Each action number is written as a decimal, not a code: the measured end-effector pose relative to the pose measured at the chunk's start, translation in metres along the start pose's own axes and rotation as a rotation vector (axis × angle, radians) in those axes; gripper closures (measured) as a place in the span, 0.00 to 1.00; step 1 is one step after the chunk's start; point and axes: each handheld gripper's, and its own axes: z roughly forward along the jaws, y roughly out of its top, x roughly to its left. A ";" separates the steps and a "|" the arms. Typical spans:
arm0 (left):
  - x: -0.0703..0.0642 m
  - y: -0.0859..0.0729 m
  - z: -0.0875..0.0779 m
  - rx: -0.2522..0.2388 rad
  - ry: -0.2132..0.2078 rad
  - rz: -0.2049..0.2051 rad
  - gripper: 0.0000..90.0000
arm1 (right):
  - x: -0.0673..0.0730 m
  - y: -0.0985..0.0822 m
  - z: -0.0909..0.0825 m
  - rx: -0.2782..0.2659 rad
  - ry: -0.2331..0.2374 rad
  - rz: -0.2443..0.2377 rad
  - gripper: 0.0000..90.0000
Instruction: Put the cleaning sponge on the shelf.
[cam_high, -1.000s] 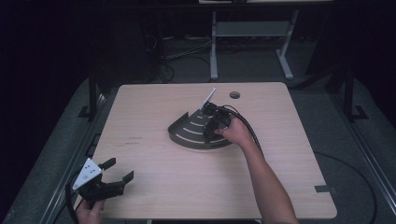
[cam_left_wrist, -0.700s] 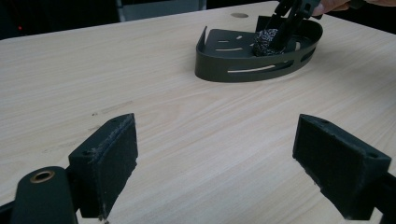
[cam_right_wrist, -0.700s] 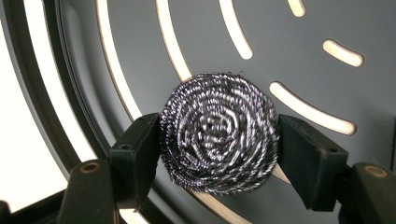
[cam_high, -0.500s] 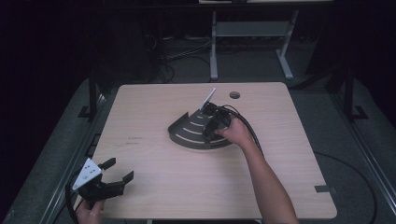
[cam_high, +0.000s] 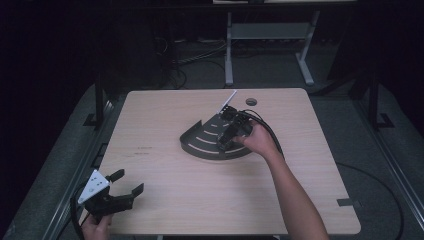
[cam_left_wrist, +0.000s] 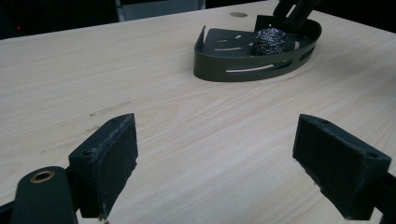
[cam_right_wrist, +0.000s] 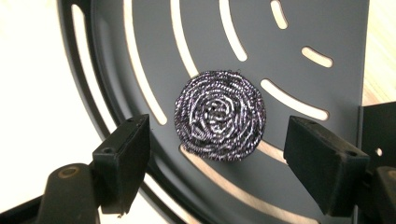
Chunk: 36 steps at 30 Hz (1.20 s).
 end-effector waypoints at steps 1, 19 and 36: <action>0.000 0.000 0.000 -0.002 -0.001 -0.003 0.15 | 0.000 -0.001 -0.002 -0.005 -0.002 0.001 0.25; -0.001 0.000 0.000 -0.001 0.000 0.000 0.15 | 0.005 -0.023 -0.029 -0.035 0.000 -0.009 0.24; -0.002 0.000 0.000 -0.001 -0.001 0.002 0.15 | 0.007 -0.043 -0.038 -0.059 0.008 0.003 0.20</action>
